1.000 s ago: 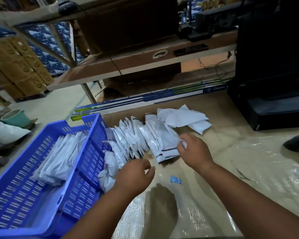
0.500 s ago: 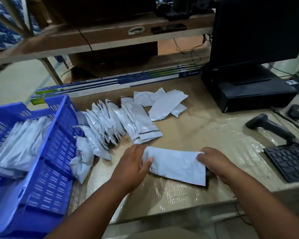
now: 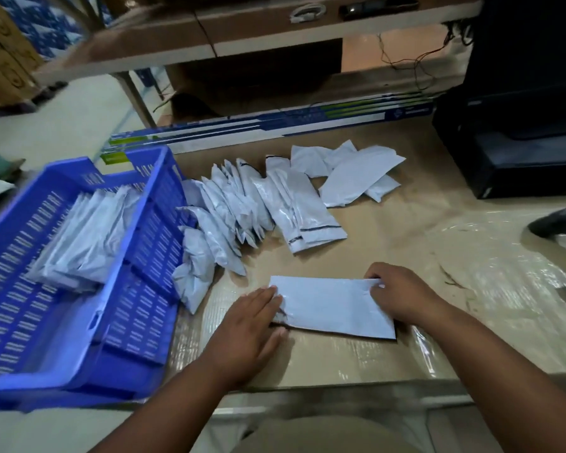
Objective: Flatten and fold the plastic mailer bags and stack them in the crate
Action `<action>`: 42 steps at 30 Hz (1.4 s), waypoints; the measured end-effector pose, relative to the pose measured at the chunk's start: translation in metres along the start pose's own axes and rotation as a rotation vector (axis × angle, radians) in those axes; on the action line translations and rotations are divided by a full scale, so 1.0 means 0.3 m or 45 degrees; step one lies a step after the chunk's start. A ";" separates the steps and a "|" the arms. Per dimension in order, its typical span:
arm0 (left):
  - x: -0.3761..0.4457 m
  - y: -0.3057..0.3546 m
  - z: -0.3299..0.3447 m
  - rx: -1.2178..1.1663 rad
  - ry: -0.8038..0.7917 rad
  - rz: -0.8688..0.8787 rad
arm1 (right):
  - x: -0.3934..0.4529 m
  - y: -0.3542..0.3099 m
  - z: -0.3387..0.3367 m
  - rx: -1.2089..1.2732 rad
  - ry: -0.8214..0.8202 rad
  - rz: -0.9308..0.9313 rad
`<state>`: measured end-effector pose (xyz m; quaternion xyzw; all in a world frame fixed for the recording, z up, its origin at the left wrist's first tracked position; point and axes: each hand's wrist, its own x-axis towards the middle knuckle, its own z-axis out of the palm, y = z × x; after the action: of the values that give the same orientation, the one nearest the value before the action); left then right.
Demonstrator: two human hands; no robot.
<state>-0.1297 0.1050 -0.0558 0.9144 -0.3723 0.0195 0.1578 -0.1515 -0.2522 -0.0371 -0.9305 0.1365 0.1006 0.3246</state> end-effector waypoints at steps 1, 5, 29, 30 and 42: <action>0.002 -0.005 -0.021 -0.020 0.029 0.012 | -0.007 -0.014 0.008 -0.164 0.132 -0.068; 0.085 -0.043 -0.065 -0.117 0.055 -0.067 | -0.047 -0.155 0.109 -0.443 0.505 -0.531; 0.001 -0.076 -0.075 -0.263 -0.150 -0.280 | -0.043 -0.220 0.336 -0.799 -0.140 -0.895; -0.013 -0.081 -0.086 -0.234 -0.175 -0.279 | -0.042 -0.217 0.333 -0.790 -0.147 -0.905; 0.094 0.090 -0.053 -0.025 0.159 -0.032 | -0.070 -0.240 0.291 -0.265 0.109 -0.657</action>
<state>-0.1264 0.0725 -0.0289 0.9144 -0.3503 0.0709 0.1899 -0.1569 -0.1388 -0.0569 -0.9663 -0.1026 -0.0112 0.2360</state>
